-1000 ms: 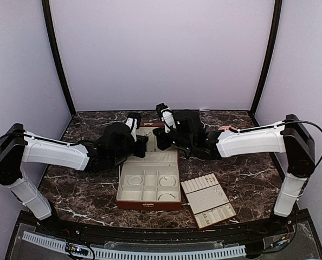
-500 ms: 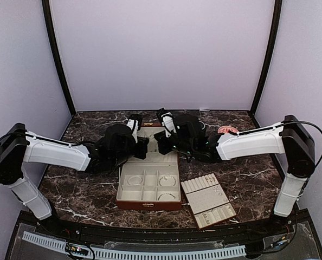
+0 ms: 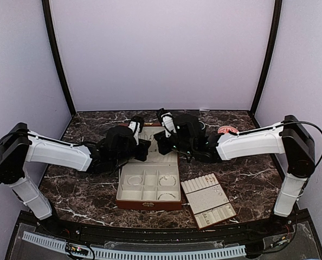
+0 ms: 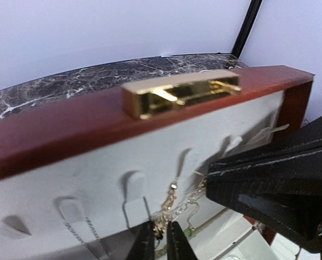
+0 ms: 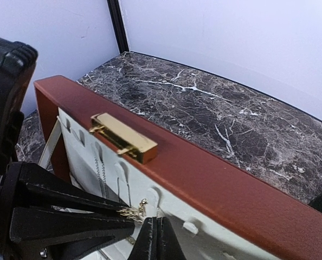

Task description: Organize the mixed jewelry

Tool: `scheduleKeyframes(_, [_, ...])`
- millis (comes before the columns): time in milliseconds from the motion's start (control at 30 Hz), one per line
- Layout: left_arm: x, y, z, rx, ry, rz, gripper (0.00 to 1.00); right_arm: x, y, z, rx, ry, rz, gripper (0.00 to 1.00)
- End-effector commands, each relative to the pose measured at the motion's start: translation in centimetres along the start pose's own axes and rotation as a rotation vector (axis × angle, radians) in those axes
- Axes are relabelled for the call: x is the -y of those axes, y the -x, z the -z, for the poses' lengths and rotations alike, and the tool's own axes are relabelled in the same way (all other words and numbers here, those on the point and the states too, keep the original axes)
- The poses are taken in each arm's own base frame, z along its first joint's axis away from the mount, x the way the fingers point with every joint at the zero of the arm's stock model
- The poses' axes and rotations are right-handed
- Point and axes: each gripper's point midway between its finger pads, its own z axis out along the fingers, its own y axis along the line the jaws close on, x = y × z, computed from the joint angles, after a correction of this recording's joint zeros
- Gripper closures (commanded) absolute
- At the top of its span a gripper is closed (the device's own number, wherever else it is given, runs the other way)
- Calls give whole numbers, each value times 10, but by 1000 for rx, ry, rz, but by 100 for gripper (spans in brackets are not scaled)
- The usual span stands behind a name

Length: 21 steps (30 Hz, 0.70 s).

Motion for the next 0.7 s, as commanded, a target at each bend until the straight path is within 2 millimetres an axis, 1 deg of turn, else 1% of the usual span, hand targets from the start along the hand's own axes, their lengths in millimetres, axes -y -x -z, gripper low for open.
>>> scheduleKeyframes(0, [5, 7, 8, 19, -45, -12, 82, -11, 21, 12, 59, 49, -17, 90])
scheduleKeyframes(100, [9, 13, 16, 33, -78, -24, 73, -19, 27, 19, 66, 97, -20, 79])
scheduleKeyframes(133, [11, 17, 20, 42, -92, -23, 71, -22, 31, 23, 74, 116, -21, 76])
scheduleKeyframes(233, [14, 18, 32, 36, -127, -26, 67, -32, 41, 33, 87, 172, -18, 69])
scheduleKeyframes(267, [15, 19, 37, 37, -141, -26, 66, -33, 31, 36, 64, 188, -13, 67])
scheduleKeyframes(433, [16, 16, 65, 19, -200, -18, 53, -53, 31, 62, 43, 326, -5, 57])
scheduleKeyframes(500, [17, 15, 76, -8, -220, -17, 51, -60, 34, 80, 35, 379, -8, 54])
scheduleKeyframes(600, [12, 10, 93, -65, -212, 11, 50, -59, 25, 101, -17, 397, -29, 51])
scheduleKeyframes(633, [6, 7, 98, -84, -187, 30, 50, -55, 20, 107, -41, 387, -39, 51])
scheduleKeyframes(667, [0, 5, 105, -96, -167, 50, 49, -50, 10, 113, -83, 366, -50, 51])
